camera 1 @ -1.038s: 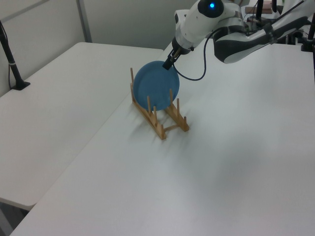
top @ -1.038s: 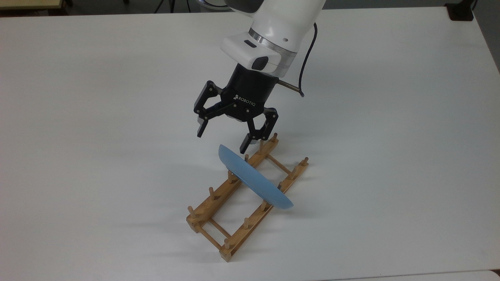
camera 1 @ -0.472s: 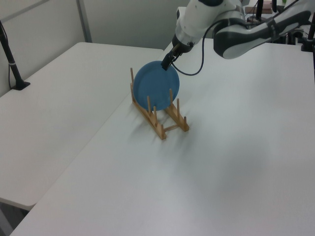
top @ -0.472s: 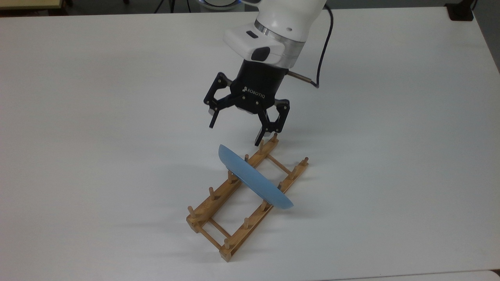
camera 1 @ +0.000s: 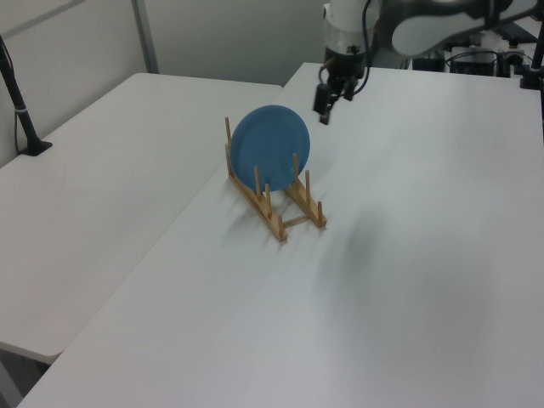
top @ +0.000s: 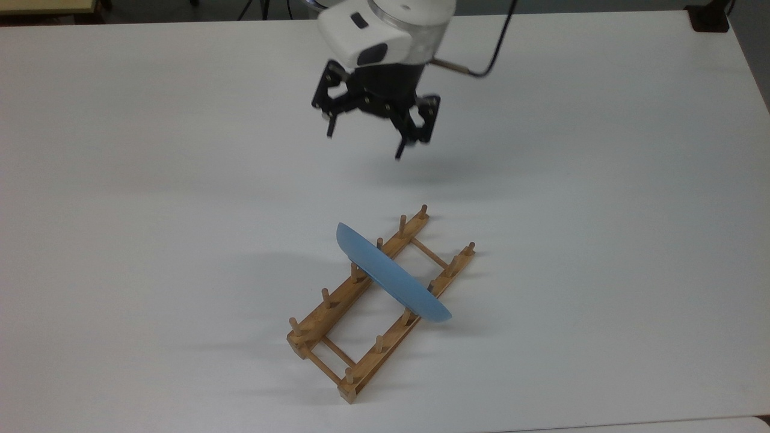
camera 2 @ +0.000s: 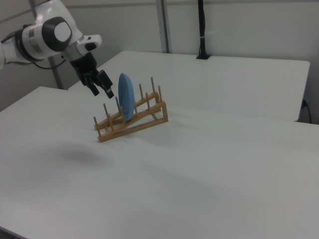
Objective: Place plate in plate rack
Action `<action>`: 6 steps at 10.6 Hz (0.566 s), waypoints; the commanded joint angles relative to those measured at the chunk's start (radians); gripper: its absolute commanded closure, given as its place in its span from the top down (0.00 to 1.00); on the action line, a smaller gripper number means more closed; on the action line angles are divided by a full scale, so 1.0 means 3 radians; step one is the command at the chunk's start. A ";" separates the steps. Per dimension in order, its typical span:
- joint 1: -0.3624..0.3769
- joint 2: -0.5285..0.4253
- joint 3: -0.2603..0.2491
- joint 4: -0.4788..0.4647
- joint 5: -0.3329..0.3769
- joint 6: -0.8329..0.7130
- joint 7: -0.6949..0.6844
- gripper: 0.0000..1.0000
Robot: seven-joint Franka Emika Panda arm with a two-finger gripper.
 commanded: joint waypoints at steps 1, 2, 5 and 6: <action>-0.0206 -0.0354 -0.0026 -0.0129 0.0522 -0.0672 -0.0970 1.00; -0.0328 -0.0441 -0.0027 -0.0140 0.0651 -0.0821 -0.1227 1.00; -0.0666 -0.0727 -0.0001 -0.0241 0.0795 -0.1012 -0.1867 1.00; -0.0743 -0.0804 0.0009 -0.0308 0.0795 -0.1037 -0.1894 1.00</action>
